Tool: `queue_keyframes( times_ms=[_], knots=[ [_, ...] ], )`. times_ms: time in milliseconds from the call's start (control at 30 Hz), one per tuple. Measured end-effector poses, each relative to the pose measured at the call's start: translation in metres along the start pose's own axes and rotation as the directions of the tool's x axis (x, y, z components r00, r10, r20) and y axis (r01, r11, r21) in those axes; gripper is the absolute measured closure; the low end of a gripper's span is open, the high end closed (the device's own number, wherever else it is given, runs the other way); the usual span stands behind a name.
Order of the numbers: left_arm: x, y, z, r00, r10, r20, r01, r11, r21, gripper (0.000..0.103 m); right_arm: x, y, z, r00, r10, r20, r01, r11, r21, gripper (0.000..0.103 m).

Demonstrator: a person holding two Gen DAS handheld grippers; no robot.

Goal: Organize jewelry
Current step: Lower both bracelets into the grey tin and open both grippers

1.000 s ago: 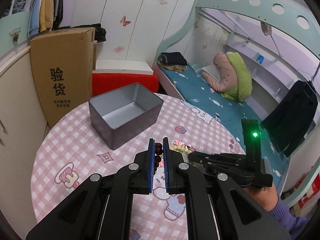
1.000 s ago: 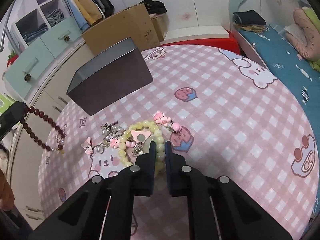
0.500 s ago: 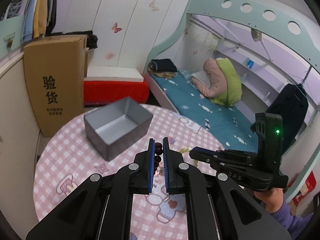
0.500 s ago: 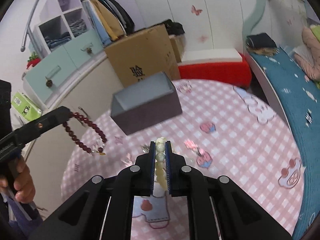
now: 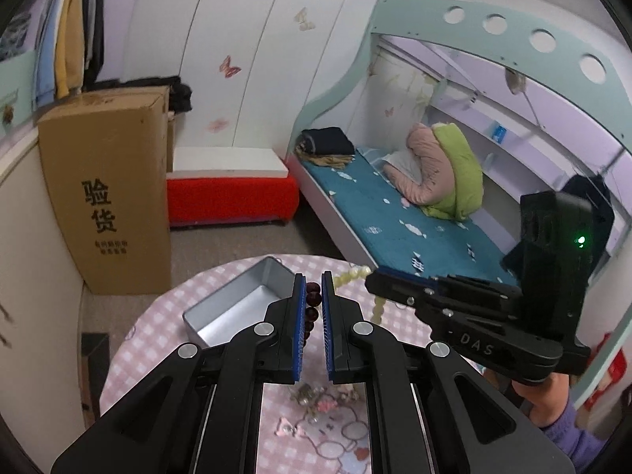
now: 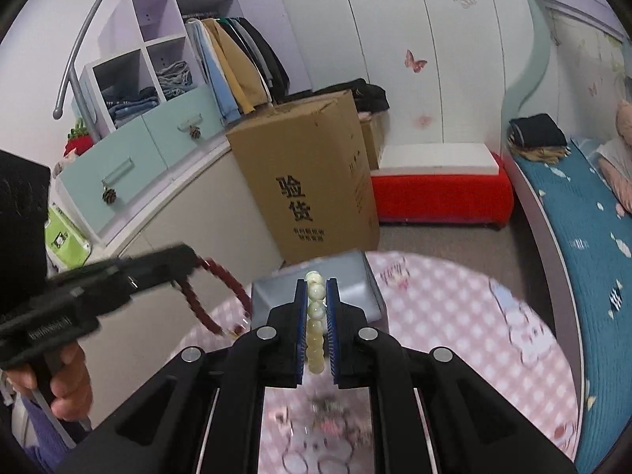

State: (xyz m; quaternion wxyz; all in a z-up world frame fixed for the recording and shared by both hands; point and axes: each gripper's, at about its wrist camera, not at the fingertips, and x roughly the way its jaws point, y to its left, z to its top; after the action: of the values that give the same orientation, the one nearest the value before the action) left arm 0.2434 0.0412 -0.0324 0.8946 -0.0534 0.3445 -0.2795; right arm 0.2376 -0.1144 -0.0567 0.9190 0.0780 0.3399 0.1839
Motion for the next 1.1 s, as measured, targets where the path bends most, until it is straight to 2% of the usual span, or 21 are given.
queue_keyframes(
  times_ms=[67, 267, 433, 667, 1100],
  knots=[
    [0.01, 0.01, 0.007, 1.0, -0.01, -0.016, 0.009, 1.0, -0.025, 0.095, 0.013, 0.001, 0.011, 1.0, 0.003, -0.006, -0.003, 1.0, 0.0, 0.094],
    [0.059, 0.036, 0.006, 0.994, 0.03, -0.106, -0.036, 0.998, -0.057, 0.095, 0.064, 0.002, 0.019, 0.996, -0.028, -0.083, 0.027, 0.999, -0.021, 0.094],
    [0.1, 0.054, -0.013, 0.975, 0.098, -0.198, -0.11, 0.993, -0.053, 0.095, 0.105, -0.001, 0.008, 0.985, -0.056, -0.164, 0.051, 0.998, -0.036, 0.094],
    [0.125, 0.061, -0.029, 0.955, 0.163, -0.246, -0.172, 0.985, -0.012, 0.094, 0.126, -0.006, -0.001, 0.975, -0.067, -0.21, 0.06, 0.997, -0.039, 0.094],
    [0.147, 0.062, -0.04, 0.939, 0.182, -0.29, -0.19, 0.982, 0.001, 0.094, 0.143, -0.018, -0.009, 0.96, -0.099, -0.264, 0.09, 0.995, -0.047, 0.094]
  ],
)
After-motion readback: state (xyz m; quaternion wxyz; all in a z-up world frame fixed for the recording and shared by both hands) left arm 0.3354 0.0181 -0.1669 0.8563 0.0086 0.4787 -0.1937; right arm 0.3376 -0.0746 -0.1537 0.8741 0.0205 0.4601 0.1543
